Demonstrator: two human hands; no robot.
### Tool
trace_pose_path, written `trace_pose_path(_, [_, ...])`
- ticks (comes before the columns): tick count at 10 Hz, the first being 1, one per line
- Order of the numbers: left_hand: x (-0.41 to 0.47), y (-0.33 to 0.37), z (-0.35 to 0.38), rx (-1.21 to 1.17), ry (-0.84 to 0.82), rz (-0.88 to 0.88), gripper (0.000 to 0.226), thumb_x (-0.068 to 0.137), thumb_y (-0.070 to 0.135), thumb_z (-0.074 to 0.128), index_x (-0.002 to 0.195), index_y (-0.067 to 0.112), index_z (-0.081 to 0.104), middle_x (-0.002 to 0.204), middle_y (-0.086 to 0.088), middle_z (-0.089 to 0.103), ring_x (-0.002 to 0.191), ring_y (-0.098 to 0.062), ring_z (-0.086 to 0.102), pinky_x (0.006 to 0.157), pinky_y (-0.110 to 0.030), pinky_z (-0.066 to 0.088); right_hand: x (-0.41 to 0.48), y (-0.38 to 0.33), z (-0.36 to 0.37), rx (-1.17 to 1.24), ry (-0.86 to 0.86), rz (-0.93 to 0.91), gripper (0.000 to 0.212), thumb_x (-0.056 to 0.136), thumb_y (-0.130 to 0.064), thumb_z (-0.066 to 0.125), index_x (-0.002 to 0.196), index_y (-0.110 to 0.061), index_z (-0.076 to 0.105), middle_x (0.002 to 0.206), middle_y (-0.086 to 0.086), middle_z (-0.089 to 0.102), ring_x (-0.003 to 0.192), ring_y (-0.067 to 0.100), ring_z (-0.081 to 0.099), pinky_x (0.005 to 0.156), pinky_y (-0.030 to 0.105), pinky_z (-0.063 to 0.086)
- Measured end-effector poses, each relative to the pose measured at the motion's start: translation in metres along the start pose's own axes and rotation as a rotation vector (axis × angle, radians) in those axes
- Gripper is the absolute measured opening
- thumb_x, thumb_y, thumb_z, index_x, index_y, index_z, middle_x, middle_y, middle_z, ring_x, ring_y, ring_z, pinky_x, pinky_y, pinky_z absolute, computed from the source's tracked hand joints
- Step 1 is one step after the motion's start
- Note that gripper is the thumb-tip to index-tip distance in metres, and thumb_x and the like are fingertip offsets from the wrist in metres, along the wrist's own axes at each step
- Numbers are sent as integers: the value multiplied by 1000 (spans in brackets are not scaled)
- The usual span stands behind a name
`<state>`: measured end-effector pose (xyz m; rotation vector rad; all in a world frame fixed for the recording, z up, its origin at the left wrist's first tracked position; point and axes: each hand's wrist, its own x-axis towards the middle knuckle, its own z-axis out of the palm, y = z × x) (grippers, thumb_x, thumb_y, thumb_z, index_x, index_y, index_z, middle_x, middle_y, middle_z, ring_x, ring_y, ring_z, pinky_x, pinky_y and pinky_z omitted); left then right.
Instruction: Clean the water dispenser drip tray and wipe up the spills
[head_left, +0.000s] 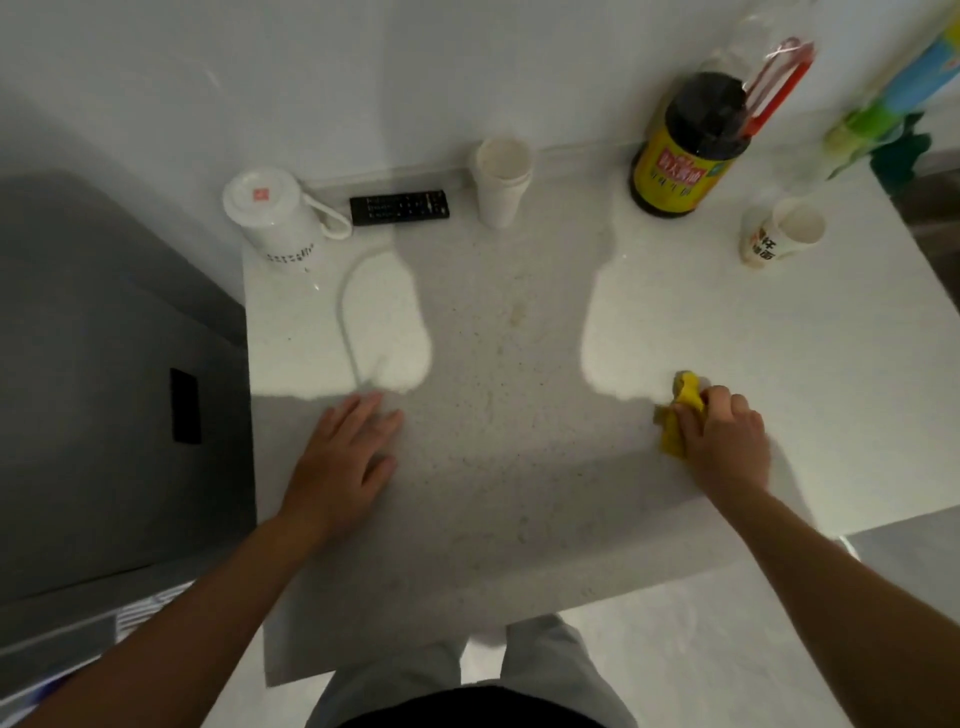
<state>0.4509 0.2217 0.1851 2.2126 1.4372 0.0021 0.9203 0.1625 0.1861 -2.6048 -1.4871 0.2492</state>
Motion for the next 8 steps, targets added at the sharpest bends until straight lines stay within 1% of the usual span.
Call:
trace_pose_path(1, [-1,3,-2,-23,1,-15,65,98,51,35,157,25,43,169,-5,30,158,-31,17,126,-55,20,1,3,-2,11,-23,-1,43,100,-44,54,116,-4,56,105,24,62,95,45,59,80,50,49])
trace_pose_path(2, [0,6,-4,-42,-4,-48,61,98,48,40,155,27,45,169,-3,31,158,-31,18,128,-53,17,0,5,-8,28,-38,-33,41,99,-40,59,115,-3,57,105,25,62,94,46,58,81,51,50])
trace_pose_path(3, [1,8,-3,-78,11,-91,59,96,42,47,154,30,47,169,-1,31,159,-28,18,128,-53,17,-7,11,-10,-82,-5,-104,43,94,-34,68,120,-2,63,110,28,63,98,49,58,82,55,51])
trace_pose_path(4, [-7,8,2,-50,37,-130,60,97,49,41,154,32,45,169,1,32,158,-26,19,126,-55,25,-12,19,-10,-98,-44,-135,51,94,-38,68,139,-15,60,124,24,61,113,48,54,91,56,46])
trace_pose_path(5, [-14,4,11,-14,66,-133,61,99,53,37,156,34,40,170,3,28,158,-24,18,123,-49,23,-7,29,-10,-85,-37,-258,55,97,-35,65,147,-19,52,134,19,58,118,46,52,99,57,43])
trace_pose_path(6, [-17,4,17,1,82,-119,59,100,51,38,157,32,39,170,0,28,158,-25,18,122,-49,22,-1,31,-14,-74,-72,-332,53,99,-32,61,149,-17,50,140,19,56,125,44,51,109,57,39])
trace_pose_path(7, [-8,10,7,-49,99,-130,59,98,45,44,153,25,48,166,-5,36,156,-31,25,123,-53,25,3,19,-17,-1,-42,-343,53,97,-29,62,147,-13,53,138,20,59,126,42,53,109,55,40])
trace_pose_path(8, [-22,27,0,-227,177,-111,56,96,42,45,142,14,61,150,-12,57,142,-37,50,116,-49,42,-10,8,-31,181,67,-352,55,93,-28,63,144,-12,55,135,21,58,122,41,55,103,53,45])
